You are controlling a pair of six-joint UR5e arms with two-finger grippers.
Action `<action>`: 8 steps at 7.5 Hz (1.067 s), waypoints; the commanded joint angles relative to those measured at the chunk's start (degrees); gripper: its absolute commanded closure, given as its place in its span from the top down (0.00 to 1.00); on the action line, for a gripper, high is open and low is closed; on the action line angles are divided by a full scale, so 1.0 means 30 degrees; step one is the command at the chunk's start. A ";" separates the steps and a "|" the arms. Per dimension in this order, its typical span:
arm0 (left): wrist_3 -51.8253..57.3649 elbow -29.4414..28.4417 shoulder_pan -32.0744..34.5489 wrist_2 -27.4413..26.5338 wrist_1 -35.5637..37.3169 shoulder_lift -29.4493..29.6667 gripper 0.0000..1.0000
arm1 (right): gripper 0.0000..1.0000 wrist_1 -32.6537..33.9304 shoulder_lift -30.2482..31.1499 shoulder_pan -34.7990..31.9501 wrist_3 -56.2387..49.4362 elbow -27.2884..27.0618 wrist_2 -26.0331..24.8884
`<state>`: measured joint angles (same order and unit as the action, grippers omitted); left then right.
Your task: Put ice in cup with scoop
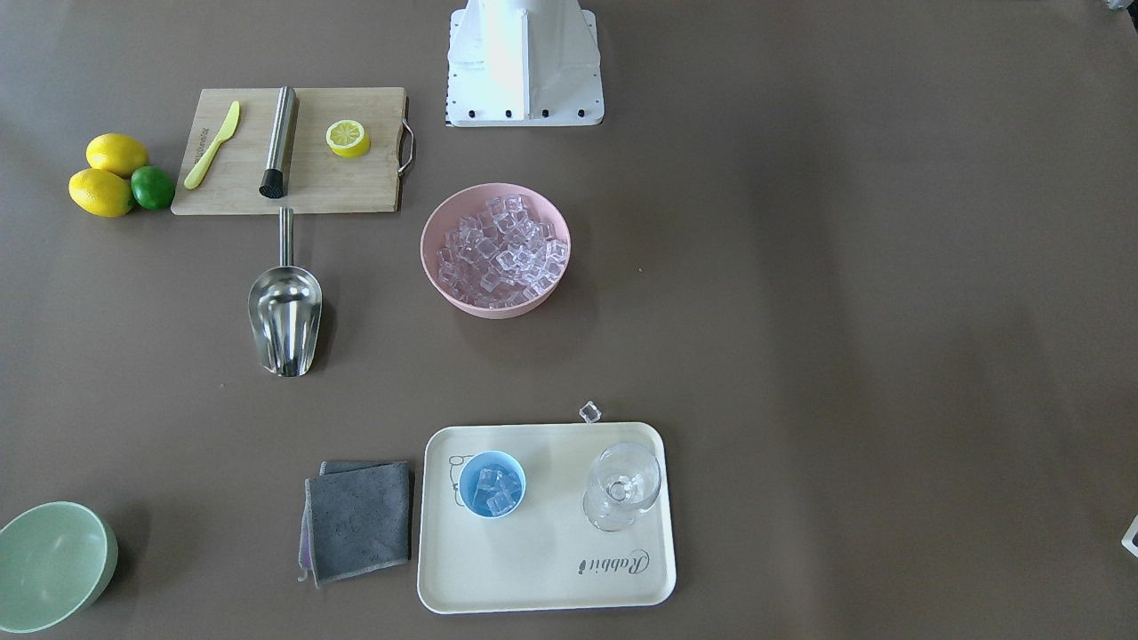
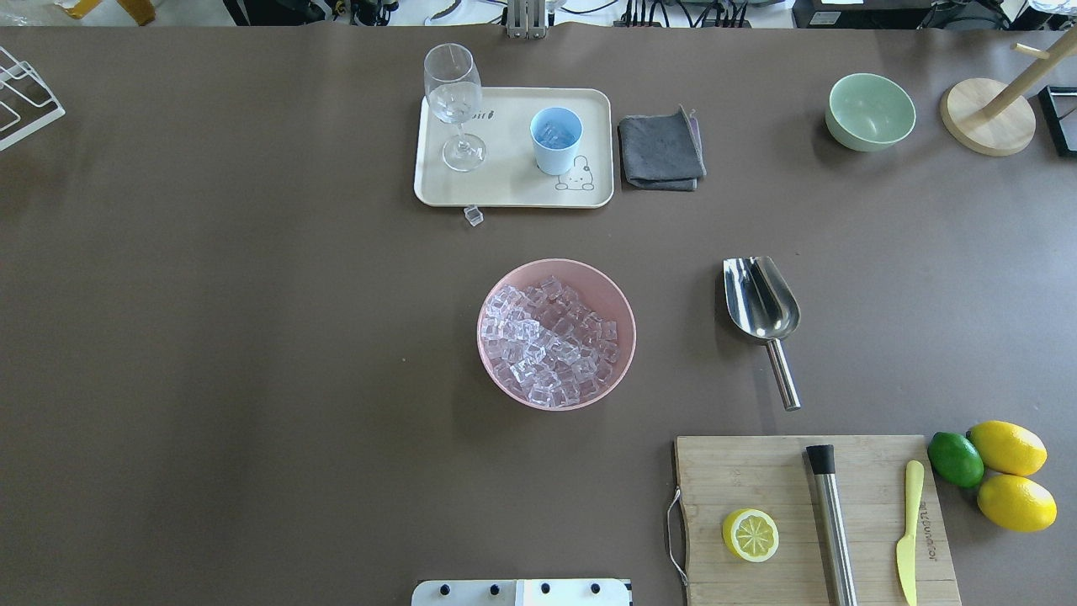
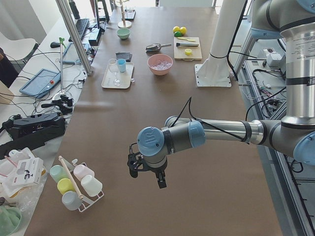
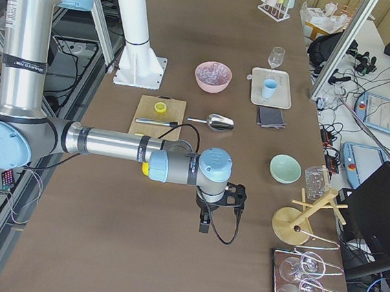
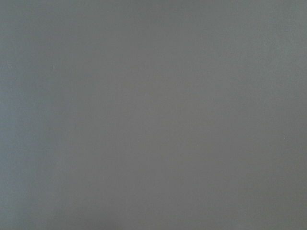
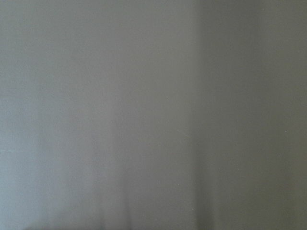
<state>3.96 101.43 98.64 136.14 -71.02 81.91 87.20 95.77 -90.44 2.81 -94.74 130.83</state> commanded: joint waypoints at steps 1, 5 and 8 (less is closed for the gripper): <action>0.0000 -0.0001 -0.0098 0.0000 0.0000 0.0000 0.99 | 1.00 -0.0034 0.0010 0.0000 -0.0029 0.0113 -0.0073; 0.0000 -0.0001 -0.0127 0.0000 0.0029 0.0000 0.99 | 1.00 -0.0034 -0.0049 0.0029 0.0029 0.0465 -0.0132; 0.0000 0.0029 -0.0128 0.0000 0.0029 0.0000 0.99 | 1.00 -0.0005 -0.0020 0.0029 -0.0058 0.0466 -0.0103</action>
<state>3.96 101.49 98.27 136.14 -70.93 81.91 87.14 95.63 -90.36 2.75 -93.38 130.50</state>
